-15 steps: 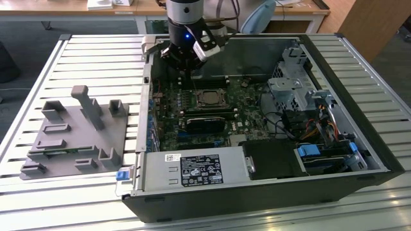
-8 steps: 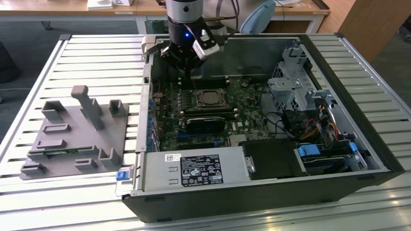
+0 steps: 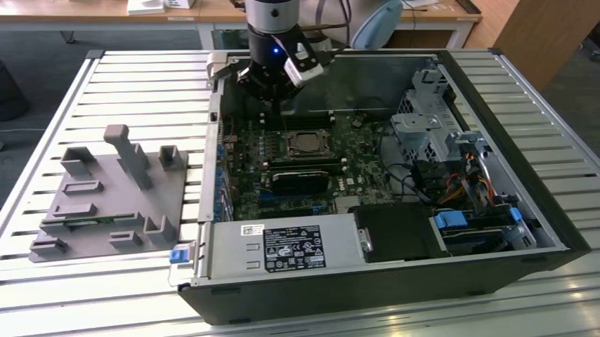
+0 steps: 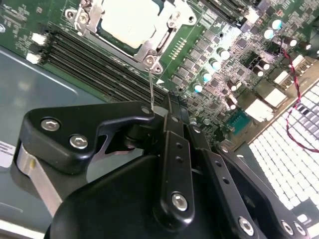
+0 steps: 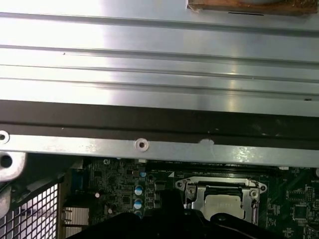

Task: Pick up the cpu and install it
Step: 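Install the first cpu locking lever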

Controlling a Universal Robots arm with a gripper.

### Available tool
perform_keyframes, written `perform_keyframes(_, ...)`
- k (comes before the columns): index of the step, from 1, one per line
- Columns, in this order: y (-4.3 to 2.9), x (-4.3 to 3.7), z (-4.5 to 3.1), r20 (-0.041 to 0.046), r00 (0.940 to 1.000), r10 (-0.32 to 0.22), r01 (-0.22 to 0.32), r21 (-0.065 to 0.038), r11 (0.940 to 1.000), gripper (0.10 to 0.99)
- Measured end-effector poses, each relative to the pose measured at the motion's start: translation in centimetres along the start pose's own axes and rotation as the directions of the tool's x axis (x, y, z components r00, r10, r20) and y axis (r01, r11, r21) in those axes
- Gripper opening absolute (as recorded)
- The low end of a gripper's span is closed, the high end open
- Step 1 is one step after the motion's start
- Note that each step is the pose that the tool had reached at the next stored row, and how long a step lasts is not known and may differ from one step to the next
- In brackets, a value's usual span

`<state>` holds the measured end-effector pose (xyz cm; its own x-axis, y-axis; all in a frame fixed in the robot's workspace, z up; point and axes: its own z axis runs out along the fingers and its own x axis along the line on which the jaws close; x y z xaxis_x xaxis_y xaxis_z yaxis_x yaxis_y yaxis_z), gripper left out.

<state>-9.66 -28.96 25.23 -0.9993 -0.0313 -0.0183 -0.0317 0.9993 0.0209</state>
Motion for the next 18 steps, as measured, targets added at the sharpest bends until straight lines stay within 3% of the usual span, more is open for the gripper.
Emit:
perform_keyframes(6, -0.03, -0.92, 0.01, -0.0001, 1.0, 0.0, 0.0, 0.0, 1.0, 0.106)
perform_keyframes(18, -0.05, -1.49, 0.02, -0.0001, 1.0, 0.0, 0.0, 0.0, 1.0, 0.106)
